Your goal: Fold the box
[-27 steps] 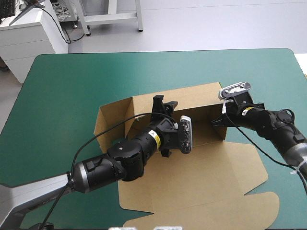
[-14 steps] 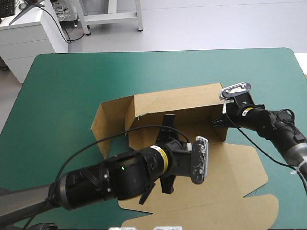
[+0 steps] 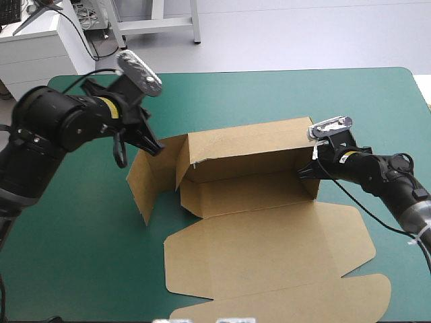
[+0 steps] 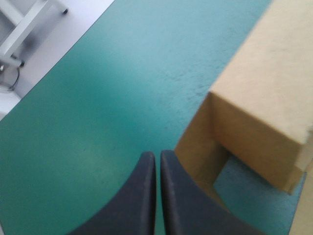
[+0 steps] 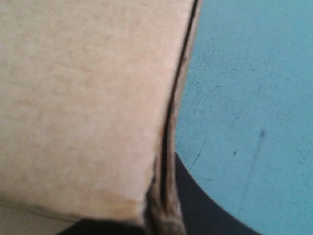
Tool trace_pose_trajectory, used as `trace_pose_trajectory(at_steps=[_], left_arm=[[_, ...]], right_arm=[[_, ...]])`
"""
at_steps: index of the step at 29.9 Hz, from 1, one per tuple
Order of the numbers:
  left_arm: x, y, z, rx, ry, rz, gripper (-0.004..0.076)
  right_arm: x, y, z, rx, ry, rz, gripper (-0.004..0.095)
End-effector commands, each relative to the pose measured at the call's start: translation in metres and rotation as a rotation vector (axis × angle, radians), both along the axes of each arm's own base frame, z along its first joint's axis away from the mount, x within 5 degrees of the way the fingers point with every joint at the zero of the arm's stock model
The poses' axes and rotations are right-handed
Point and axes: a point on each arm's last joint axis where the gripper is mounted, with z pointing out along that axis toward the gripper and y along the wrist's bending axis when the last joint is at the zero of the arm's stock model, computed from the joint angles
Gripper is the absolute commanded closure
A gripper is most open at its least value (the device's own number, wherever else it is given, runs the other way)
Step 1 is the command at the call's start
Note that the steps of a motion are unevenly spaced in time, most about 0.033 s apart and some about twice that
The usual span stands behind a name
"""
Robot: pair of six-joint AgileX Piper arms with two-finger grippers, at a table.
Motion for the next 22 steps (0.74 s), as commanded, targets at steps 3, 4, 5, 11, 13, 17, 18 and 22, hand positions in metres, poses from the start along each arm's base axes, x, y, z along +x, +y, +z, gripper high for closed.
trace_pose_trajectory(at_steps=[3, 4, 5, 11, 13, 17, 18, 22], left_arm=[[-0.015, 0.049, 0.022, -0.16, 0.003, 0.148, 0.0731], [-0.018, 0.054, 0.023, -0.179, -0.002, 0.164, 0.0733], [-0.021, 0.06, 0.023, -0.189, -0.007, 0.181, 0.0733], [-0.044, 0.079, -0.006, -0.229, -0.003, 0.261, 0.0733], [-0.051, 0.079, -0.024, -0.244, 0.022, 0.252, 0.0733], [-0.063, 0.081, -0.05, -0.264, 0.031, 0.258, 0.0733], [-0.067, 0.082, -0.055, -0.276, 0.033, 0.268, 0.0733], [-0.079, 0.084, -0.069, -0.288, 0.049, 0.278, 0.0733]], right_arm=[[0.0, -0.001, 0.021, 0.022, -0.099, -0.013, 0.0908], [0.0, -0.001, 0.021, 0.022, -0.099, -0.013, 0.0908], [0.0, -0.001, 0.021, 0.022, -0.099, -0.013, 0.0908], [0.0, -0.001, 0.021, 0.022, -0.099, -0.013, 0.0908], [0.0, -0.001, 0.021, 0.022, -0.099, -0.013, 0.0908], [0.0, -0.001, 0.021, 0.022, -0.099, -0.013, 0.0908], [0.0, -0.001, 0.021, 0.022, -0.099, -0.013, 0.0908], [0.0, -0.001, 0.021, 0.034, -0.097, -0.023, 0.0908]])
